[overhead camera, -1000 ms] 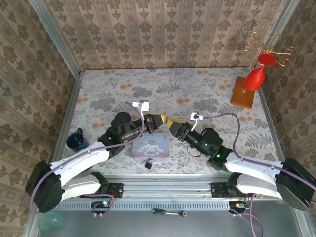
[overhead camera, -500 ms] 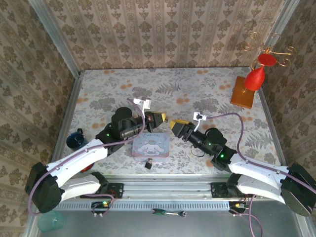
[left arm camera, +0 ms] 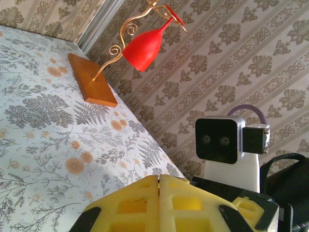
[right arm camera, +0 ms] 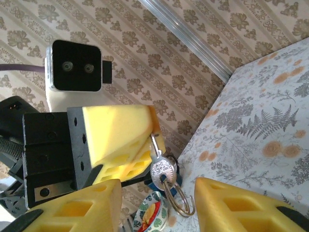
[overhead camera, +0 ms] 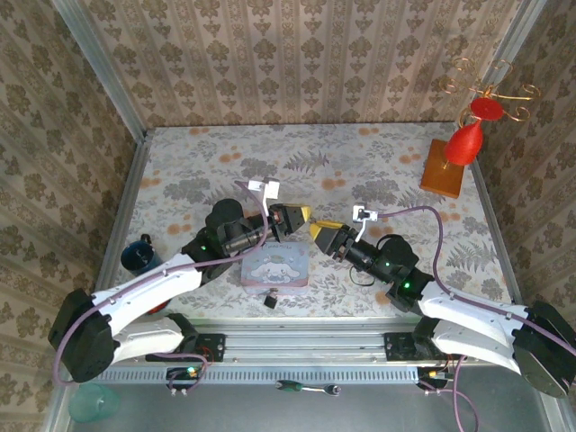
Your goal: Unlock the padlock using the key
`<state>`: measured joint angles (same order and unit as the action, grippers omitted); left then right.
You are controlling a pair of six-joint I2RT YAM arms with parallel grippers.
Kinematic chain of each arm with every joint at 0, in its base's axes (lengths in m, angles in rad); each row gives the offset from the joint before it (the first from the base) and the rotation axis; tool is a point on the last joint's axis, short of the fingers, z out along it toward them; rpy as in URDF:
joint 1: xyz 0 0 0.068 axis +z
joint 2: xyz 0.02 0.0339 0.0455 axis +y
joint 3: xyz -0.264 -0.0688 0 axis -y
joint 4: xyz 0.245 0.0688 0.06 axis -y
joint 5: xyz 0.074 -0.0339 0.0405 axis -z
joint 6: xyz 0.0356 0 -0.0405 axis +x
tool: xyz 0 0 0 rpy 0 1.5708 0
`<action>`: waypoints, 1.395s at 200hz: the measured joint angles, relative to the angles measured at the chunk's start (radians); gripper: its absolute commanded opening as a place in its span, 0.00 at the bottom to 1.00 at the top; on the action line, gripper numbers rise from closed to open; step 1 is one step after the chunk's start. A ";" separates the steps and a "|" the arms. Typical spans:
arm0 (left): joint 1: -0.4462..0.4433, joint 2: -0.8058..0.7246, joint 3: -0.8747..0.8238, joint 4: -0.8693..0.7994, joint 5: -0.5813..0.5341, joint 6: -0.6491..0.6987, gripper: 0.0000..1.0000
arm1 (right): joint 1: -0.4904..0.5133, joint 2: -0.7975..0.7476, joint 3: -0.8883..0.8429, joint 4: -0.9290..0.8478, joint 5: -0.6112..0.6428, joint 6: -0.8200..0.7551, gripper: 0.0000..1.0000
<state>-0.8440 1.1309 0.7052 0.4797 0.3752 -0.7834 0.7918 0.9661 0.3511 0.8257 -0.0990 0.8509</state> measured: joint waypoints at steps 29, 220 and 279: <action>-0.002 0.002 -0.001 0.016 0.000 -0.013 0.00 | -0.002 0.001 0.000 0.002 -0.014 0.005 0.36; -0.025 0.032 -0.038 0.111 -0.014 -0.071 0.00 | -0.037 0.003 -0.001 0.007 -0.019 0.073 0.19; -0.025 0.032 -0.039 0.110 -0.024 -0.070 0.00 | -0.037 0.023 -0.001 0.024 -0.037 0.097 0.17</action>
<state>-0.8692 1.1633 0.6666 0.5896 0.3511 -0.8536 0.7551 0.9886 0.3504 0.8501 -0.1364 0.9482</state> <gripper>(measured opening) 0.064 0.171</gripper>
